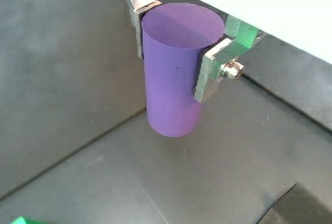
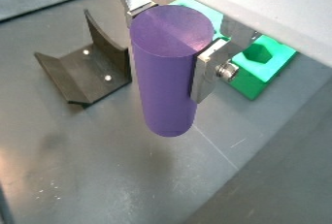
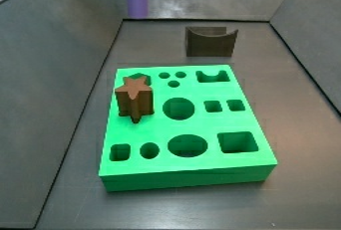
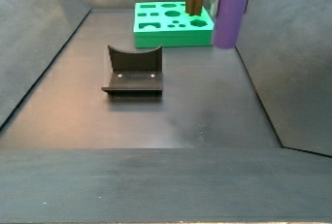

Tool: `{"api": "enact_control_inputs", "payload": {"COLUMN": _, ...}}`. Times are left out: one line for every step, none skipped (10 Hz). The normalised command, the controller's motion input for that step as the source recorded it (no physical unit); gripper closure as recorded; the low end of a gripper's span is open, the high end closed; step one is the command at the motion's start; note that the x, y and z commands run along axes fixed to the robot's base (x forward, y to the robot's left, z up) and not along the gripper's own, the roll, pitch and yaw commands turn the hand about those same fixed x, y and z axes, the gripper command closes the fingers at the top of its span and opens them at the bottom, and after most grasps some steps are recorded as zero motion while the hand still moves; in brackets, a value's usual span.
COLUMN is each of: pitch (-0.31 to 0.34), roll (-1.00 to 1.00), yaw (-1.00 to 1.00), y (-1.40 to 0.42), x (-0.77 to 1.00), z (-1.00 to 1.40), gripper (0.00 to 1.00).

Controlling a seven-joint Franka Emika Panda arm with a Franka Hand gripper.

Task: Pick up the round object. Move up. Move to above the board. Insert the round object.
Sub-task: Move to above the board.

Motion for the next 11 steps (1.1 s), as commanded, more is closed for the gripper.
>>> {"api": "enact_control_inputs", "payload": {"pitch": 0.071, "roll": -0.04, "yaw": -0.03, "y": 0.15, "x": -0.09, "z": 1.00, "gripper": 1.00}}
{"api": "enact_control_inputs", "payload": {"pitch": 0.076, "roll": -0.02, "yaw": -0.03, "y": 0.15, "x": -0.09, "z": 1.00, "gripper": 1.00}}
{"api": "enact_control_inputs", "payload": {"pitch": 0.077, "roll": 0.00, "yaw": -0.03, "y": 0.14, "x": -0.08, "z": 1.00, "gripper": 1.00}}
{"api": "enact_control_inputs", "payload": {"pitch": 0.075, "roll": 0.01, "yaw": -0.03, "y": 0.14, "x": -0.07, "z": 1.00, "gripper": 1.00}}
{"api": "enact_control_inputs", "payload": {"pitch": 0.069, "roll": 0.01, "yaw": -0.03, "y": 0.12, "x": -0.06, "z": 1.00, "gripper": 1.00}}
{"api": "enact_control_inputs", "payload": {"pitch": 0.070, "roll": 0.01, "yaw": -0.02, "y": 0.12, "x": -0.06, "z": 1.00, "gripper": 1.00}}
{"api": "enact_control_inputs", "payload": {"pitch": 0.073, "roll": 0.01, "yaw": -0.02, "y": 0.11, "x": -0.05, "z": 1.00, "gripper": 1.00}}
{"api": "enact_control_inputs", "payload": {"pitch": 0.073, "roll": 0.01, "yaw": -0.02, "y": 0.11, "x": -0.04, "z": 1.00, "gripper": 1.00}}
{"api": "enact_control_inputs", "payload": {"pitch": 0.073, "roll": 0.00, "yaw": -0.02, "y": 0.09, "x": -0.03, "z": 0.96, "gripper": 1.00}}
{"api": "enact_control_inputs", "payload": {"pitch": 0.072, "roll": 0.00, "yaw": -0.02, "y": 0.07, "x": -0.02, "z": 0.80, "gripper": 1.00}}
{"api": "enact_control_inputs", "payload": {"pitch": 0.074, "roll": 0.00, "yaw": -0.02, "y": 0.05, "x": -0.01, "z": 0.64, "gripper": 1.00}}
